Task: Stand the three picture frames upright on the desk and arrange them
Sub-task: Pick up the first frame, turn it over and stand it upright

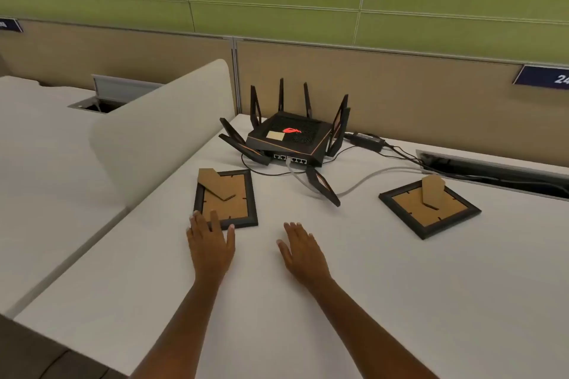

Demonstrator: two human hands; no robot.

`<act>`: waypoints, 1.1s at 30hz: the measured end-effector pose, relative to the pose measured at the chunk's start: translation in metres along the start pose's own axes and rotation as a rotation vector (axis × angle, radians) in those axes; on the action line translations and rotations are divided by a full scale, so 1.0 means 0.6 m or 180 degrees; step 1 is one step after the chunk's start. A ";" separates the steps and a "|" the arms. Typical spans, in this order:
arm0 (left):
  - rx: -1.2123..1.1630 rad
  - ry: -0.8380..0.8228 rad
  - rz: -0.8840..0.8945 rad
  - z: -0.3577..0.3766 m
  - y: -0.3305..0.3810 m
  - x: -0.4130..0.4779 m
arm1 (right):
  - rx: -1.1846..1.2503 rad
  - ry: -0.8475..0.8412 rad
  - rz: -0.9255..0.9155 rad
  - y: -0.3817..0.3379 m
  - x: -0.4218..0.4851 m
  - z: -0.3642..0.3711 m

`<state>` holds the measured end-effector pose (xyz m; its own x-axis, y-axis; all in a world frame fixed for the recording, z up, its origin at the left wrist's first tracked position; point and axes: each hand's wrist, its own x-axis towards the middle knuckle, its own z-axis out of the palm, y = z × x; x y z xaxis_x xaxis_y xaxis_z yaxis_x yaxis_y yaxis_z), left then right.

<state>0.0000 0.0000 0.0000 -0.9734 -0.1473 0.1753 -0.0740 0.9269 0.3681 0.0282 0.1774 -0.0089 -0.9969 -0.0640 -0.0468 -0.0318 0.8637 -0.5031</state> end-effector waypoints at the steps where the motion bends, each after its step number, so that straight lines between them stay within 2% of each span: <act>1: -0.0003 0.0003 -0.0114 -0.003 -0.005 0.003 | 0.0101 -0.0018 0.0038 -0.009 0.005 0.002; 7: -0.0767 -0.0075 -0.0647 -0.004 -0.025 0.014 | 0.0538 -0.0287 0.0187 -0.057 0.039 0.008; 13: -0.1211 0.0192 -0.0744 -0.002 -0.032 0.017 | 0.0916 -0.0480 0.0353 -0.090 0.072 0.014; 16: -0.1605 0.0401 -0.0900 -0.008 -0.031 0.028 | 0.1022 -0.0413 0.0372 -0.099 0.082 0.021; 27: -0.2016 0.0253 -0.1101 -0.022 -0.028 0.080 | 0.1211 -0.0211 0.0372 -0.109 0.118 0.034; 33: -0.2477 0.0346 -0.1387 -0.029 -0.032 0.101 | 0.1607 0.0066 0.0668 -0.120 0.126 0.046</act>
<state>-0.0536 -0.0325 0.0193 -0.8646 -0.4996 -0.0537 -0.2257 0.2906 0.9299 -0.0431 0.0965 0.0003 -0.9794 0.0982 -0.1762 0.2016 0.5091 -0.8368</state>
